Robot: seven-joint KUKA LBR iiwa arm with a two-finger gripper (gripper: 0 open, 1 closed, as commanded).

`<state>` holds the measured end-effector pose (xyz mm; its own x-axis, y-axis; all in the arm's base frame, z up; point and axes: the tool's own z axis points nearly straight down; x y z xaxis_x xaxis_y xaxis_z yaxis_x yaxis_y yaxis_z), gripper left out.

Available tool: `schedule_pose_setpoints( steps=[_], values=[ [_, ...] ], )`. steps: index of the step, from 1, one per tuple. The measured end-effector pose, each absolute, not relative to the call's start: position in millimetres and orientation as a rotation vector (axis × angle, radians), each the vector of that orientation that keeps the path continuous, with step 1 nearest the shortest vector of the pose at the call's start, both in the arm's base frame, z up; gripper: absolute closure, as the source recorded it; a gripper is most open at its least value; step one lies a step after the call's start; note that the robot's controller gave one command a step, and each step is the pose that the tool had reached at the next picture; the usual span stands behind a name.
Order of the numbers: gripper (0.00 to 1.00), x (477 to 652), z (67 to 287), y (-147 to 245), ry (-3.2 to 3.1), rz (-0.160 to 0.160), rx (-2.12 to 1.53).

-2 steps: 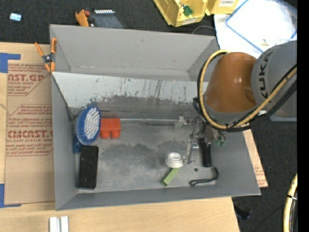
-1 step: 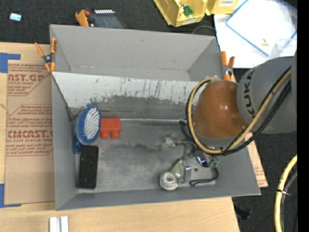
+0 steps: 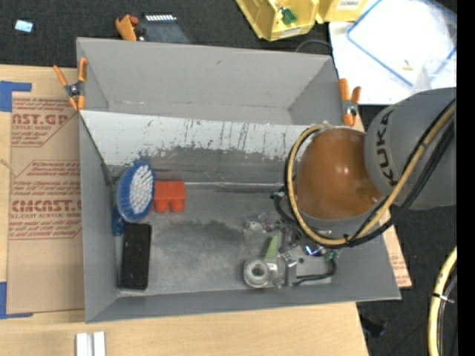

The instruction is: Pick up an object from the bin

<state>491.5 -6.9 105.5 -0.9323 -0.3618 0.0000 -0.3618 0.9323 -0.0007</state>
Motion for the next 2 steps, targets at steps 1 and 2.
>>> schedule_pose_setpoints(
  steps=[1,2],
  values=[
    [0.00,489.9,115,-3,3.026,0.001,-0.842],
    [0.00,499.3,68,-38,3.020,0.001,-0.846]
  ],
)
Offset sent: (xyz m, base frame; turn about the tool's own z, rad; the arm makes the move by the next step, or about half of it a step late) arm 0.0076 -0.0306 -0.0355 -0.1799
